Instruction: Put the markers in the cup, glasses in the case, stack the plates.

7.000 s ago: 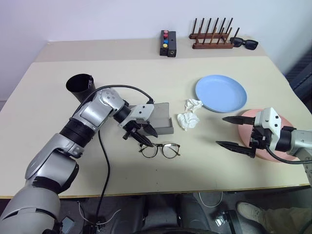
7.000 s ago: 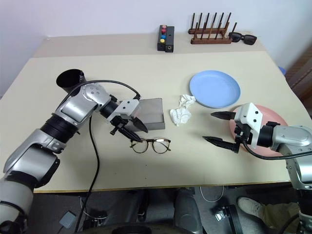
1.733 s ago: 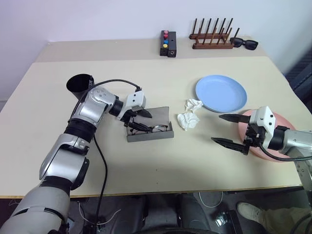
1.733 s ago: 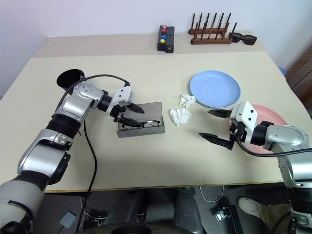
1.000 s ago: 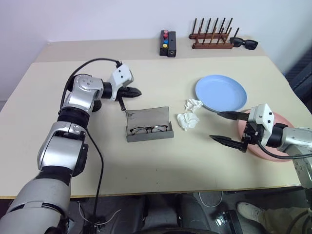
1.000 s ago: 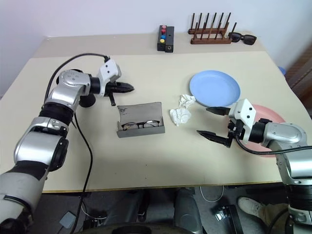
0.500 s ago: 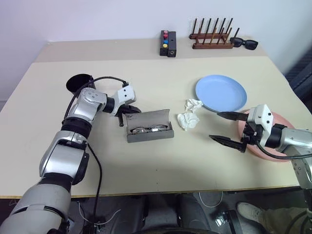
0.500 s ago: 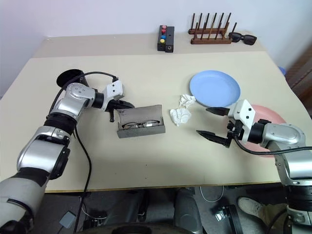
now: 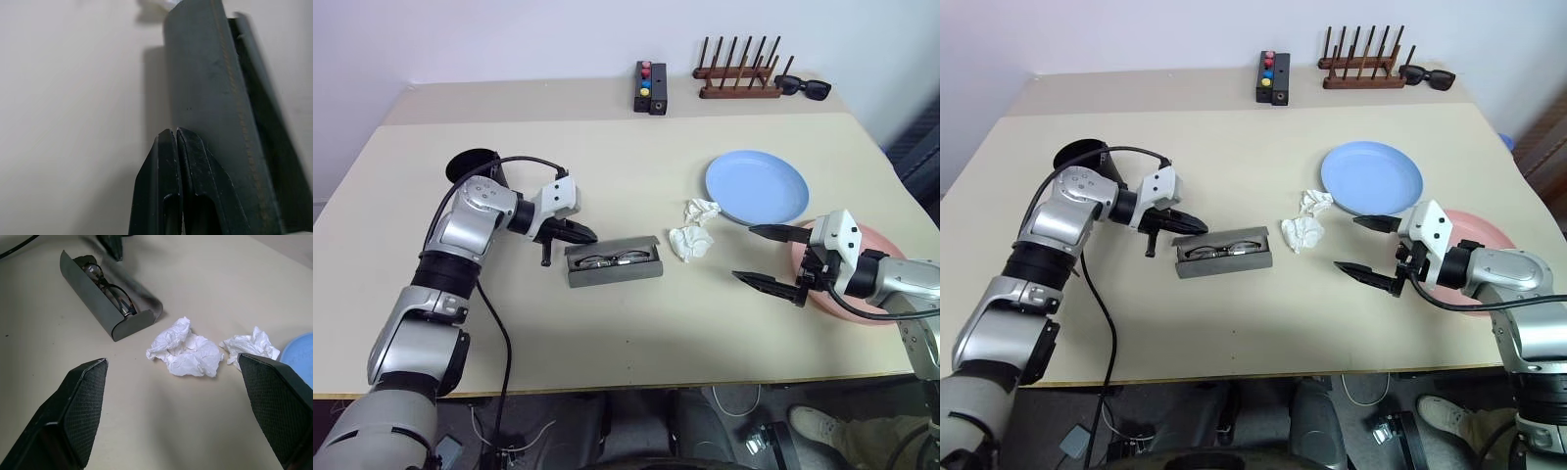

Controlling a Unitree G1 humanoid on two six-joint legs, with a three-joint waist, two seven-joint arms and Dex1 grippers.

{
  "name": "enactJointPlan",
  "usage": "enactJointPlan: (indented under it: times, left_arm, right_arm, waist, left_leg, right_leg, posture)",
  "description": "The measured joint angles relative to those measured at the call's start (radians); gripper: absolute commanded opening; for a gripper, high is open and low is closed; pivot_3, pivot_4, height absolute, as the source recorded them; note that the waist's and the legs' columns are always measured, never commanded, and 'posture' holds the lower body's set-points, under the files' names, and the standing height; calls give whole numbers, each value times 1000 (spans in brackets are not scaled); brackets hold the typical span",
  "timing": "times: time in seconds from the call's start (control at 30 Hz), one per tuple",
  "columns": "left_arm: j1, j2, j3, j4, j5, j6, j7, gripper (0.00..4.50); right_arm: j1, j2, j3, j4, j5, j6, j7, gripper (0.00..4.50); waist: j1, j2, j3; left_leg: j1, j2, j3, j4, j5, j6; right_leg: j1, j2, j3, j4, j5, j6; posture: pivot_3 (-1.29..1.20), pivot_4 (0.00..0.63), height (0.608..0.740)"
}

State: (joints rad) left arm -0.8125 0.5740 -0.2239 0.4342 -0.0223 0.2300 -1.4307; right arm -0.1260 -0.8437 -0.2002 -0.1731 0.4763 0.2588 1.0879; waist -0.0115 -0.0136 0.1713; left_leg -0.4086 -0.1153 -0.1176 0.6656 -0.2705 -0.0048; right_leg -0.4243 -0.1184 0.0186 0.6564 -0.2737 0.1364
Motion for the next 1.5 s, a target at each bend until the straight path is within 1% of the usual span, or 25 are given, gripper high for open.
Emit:
enactJointPlan:
  times: [0.13, 0.37, 0.53, 0.73, 0.87, 1.0, 1.03, 1.1, 1.23, 1.3, 1.33, 1.5]
  left_arm:
    - [65, 11, 0, -124, -24, 73, 3, 59]
    - [107, 15, -15, -211, -30, 97, 33, 59]
    - [88, 7, -21, -198, -35, 112, 52, 59]
    - [22, 5, -19, -157, -56, 105, 60, 59]
    - [18, 4, -19, -152, -65, 102, 62, 59]
    - [23, -17, -3, -140, -68, 74, 126, 59]
    - [27, -30, 8, -138, -69, 63, 155, 293]
    - [32, -48, 22, -134, -75, 56, 200, 937]
    - [55, -57, 58, -166, -115, 81, 240, 2924]
    - [69, -52, 69, -209, -143, 111, 243, 4031]
    - [77, -50, 75, -228, -153, 124, 244, 4461]
    - [134, -43, 92, -340, -205, 204, 285, 4461]
  right_arm:
    - [-3, 0, 4, 0, 0, 0, 1, 4367]
    - [-6, 0, 10, 1, 0, 0, 3, 4367]
    - [-6, 0, 10, 1, 0, 0, 5, 4367]
    - [-6, 0, 10, 1, 0, 1, 6, 4367]
    - [-6, 0, 10, 1, -1, 2, 5, 4367]
    - [-5, -1, 10, 4, -11, 8, -5, 4367]
    - [-4, -1, 10, 6, -14, 12, -9, 4367]
    - [-3, -1, 9, 10, -19, 19, -12, 4367]
    - [3, -8, -6, 11, -20, 35, -17, 4367]
    - [4, -23, -16, 12, -20, 50, -21, 4367]
    - [5, -28, -19, 12, -20, 59, -25, 4367]
    - [15, -37, -60, 15, -34, 99, -85, 4367]
  waist:
    - [2, 0, 0]
    - [3, 0, 0]
    - [3, 0, 0]
    - [2, 0, 0]
    - [1, 0, 0]
    - [4, 0, 0]
    - [4, 0, 0]
    - [3, 0, 0]
    - [1, 0, 0]
    - [2, 0, 0]
    - [2, 0, 0]
    - [4, 0, 0]
  left_leg:
    - [0, 0, 0, 0, 0, 0]
    - [0, 0, 0, 0, 0, 0]
    - [0, 0, 0, 0, 0, 0]
    - [0, 0, 0, 0, 0, 0]
    - [0, 0, 0, 0, 0, 0]
    - [0, 0, 0, 0, 0, 0]
    - [0, 0, 0, 0, 0, 0]
    - [0, 0, 0, 0, 0, 0]
    - [0, 0, 0, 0, 0, 0]
    - [0, 0, 0, 0, 0, 0]
    - [0, 0, 0, 0, 0, 0]
    - [0, 0, 0, 0, 0, 0]
  right_leg:
    - [0, 0, 0, 0, 0, 0]
    - [0, 0, 0, 0, 0, 0]
    - [0, 0, 0, 0, 0, 0]
    - [0, 0, 0, 0, 0, 0]
    - [0, 0, 0, 0, 0, 0]
    - [0, 0, 0, 0, 0, 0]
    - [0, 0, 0, 0, 0, 0]
    - [0, 0, 0, 0, 0, 0]
    - [0, 0, 0, 0, 0, 0]
    - [0, 0, 0, 0, 0, 0]
    - [0, 0, 0, 0, 0, 0]
    - [0, 0, 0, 0, 0, 0]
  posture:
    - [0, 150, 740]
    - [0, 150, 740]
    - [0, 150, 740]
    - [0, 150, 740]
    - [0, 150, 740]
    - [0, 150, 740]
    - [0, 150, 740]
    - [0, 150, 740]
    - [0, 150, 740]
    - [0, 150, 740]
    - [0, 150, 740]
    - [0, 150, 740]
